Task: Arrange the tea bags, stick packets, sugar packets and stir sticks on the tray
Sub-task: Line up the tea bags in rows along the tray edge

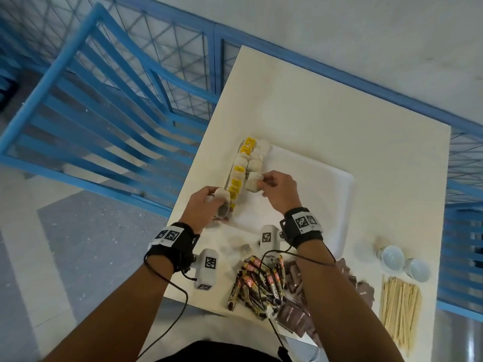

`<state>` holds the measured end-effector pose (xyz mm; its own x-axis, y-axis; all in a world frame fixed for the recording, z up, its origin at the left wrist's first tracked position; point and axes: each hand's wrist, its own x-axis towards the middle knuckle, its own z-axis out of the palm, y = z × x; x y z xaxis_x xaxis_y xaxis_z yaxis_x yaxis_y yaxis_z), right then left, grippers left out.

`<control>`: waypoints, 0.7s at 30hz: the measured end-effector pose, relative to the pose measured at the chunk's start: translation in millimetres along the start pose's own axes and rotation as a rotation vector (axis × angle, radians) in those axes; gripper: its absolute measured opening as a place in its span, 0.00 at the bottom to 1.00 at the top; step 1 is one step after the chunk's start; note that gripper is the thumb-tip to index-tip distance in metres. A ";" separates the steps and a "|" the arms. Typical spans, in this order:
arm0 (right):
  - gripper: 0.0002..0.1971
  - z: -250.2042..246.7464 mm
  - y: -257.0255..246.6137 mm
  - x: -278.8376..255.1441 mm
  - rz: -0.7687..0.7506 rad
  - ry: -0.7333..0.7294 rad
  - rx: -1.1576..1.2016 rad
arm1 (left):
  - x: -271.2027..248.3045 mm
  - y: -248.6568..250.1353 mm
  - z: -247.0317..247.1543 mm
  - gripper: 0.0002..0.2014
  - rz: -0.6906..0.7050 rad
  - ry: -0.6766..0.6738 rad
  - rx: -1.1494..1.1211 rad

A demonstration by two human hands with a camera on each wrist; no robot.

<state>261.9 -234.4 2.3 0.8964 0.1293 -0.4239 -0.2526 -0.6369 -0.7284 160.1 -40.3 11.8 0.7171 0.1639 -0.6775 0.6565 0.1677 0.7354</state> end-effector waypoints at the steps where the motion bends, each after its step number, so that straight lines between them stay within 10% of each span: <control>1: 0.04 1.1 2.3 5.1 -0.001 0.007 -0.035 | 0.8 -2.5 -2.9 0.12 -0.008 0.007 0.011; 21: 0.09 24.8 5.7 23.7 0.065 0.145 -0.093 | -0.6 -11.7 -16.0 0.06 0.006 0.022 0.010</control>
<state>272.7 -216.0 -25.2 0.9243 -0.0212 -0.3811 -0.2827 -0.7088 -0.6463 148.3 -26.9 3.4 0.7156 0.1865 -0.6731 0.6546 0.1573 0.7395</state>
